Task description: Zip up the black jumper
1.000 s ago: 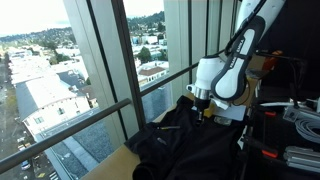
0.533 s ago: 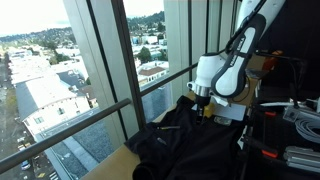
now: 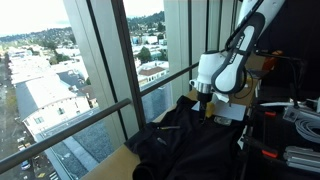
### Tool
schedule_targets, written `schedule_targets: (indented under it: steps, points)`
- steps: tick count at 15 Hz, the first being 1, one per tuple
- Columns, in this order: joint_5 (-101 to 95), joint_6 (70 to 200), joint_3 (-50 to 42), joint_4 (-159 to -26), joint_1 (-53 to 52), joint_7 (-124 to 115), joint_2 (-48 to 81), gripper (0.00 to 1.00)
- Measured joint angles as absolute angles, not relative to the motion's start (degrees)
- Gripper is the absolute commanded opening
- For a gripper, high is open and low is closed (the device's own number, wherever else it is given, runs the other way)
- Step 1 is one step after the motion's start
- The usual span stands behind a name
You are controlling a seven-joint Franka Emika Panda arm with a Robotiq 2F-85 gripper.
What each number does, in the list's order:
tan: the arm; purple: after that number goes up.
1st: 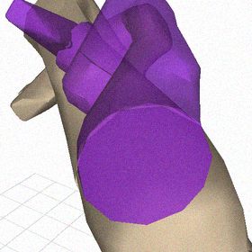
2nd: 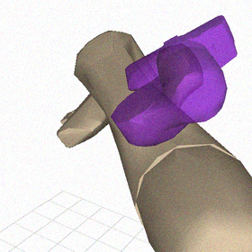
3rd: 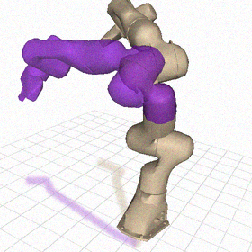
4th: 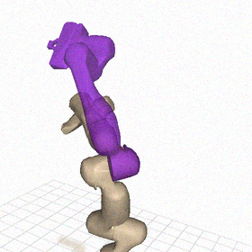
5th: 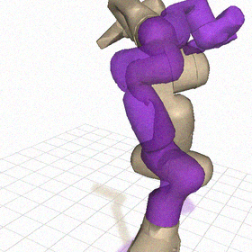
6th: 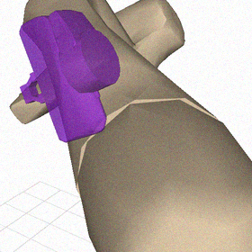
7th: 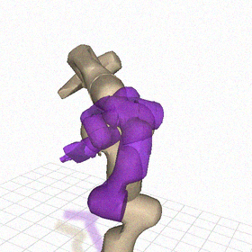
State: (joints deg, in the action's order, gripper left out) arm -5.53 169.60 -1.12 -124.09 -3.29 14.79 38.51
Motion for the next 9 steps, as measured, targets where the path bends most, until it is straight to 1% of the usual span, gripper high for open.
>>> schedule_targets:
  steps: [6,7,8,9]
  points:
    - [-5.5,169.4,-1.1,-123.3,-3.1,14.8,39.9,1.00]
    - [-5.5,169.4,-1.1,-123.1,-3.1,14.8,40.1,0.86]
    - [-5.5,169.3,-1.1,-122.8,-3.1,14.8,40.3,0.74]
    - [-5.5,169.3,-1.1,-122.6,-3.1,14.8,40.6,0.68]
